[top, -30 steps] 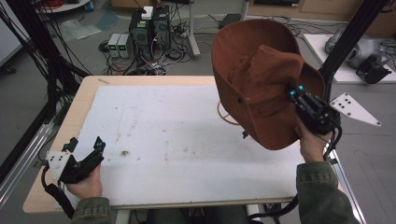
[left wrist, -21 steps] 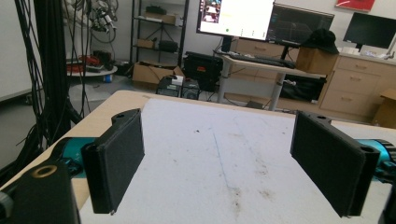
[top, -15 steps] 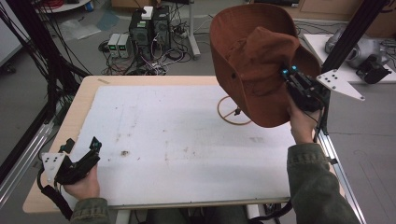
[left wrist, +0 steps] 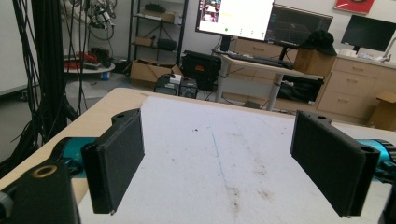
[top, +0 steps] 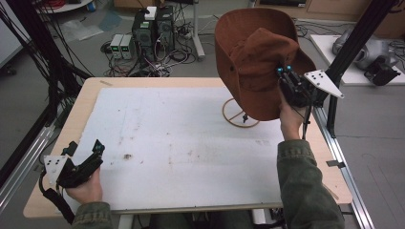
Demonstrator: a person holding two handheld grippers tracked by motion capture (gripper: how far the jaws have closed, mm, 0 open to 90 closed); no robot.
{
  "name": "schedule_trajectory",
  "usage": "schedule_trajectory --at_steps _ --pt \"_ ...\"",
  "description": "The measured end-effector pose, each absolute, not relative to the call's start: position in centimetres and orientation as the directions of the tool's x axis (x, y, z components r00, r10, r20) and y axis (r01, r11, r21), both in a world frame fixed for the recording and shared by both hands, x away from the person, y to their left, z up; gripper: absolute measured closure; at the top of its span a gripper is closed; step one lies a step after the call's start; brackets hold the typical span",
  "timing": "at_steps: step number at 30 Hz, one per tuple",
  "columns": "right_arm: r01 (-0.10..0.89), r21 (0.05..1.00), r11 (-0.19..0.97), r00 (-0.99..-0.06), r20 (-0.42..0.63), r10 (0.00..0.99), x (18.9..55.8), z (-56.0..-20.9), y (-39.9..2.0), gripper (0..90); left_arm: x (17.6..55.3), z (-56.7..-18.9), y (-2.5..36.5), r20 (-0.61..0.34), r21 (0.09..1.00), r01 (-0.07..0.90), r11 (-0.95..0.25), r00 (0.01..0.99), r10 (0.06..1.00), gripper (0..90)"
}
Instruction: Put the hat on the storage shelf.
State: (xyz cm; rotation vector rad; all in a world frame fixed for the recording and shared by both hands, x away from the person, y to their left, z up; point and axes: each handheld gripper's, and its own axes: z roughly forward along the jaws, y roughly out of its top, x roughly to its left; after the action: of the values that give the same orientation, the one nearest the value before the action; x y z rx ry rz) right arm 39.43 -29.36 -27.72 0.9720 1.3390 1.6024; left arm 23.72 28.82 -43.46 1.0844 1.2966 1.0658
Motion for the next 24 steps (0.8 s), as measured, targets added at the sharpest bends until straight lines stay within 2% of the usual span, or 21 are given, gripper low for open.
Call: schedule_trajectory --at_steps 14,23,24 --pt "-0.014 0.990 -0.139 -0.361 0.125 0.924 42.0 -29.4 -28.5 87.9 24.1 -43.6 28.4 -0.182 0.983 0.031 0.181 0.018 0.983 17.7" --pt "0.005 0.990 -0.144 -0.354 0.136 0.925 42.9 -28.8 -28.4 87.9 24.3 -43.7 28.3 -0.182 0.983 0.038 0.181 0.024 0.983 17.7" --pt "0.030 0.990 -0.141 -0.356 0.142 0.924 43.2 -28.4 -28.3 87.9 24.3 -43.7 28.3 -0.182 0.983 0.038 0.181 0.025 0.983 17.7"
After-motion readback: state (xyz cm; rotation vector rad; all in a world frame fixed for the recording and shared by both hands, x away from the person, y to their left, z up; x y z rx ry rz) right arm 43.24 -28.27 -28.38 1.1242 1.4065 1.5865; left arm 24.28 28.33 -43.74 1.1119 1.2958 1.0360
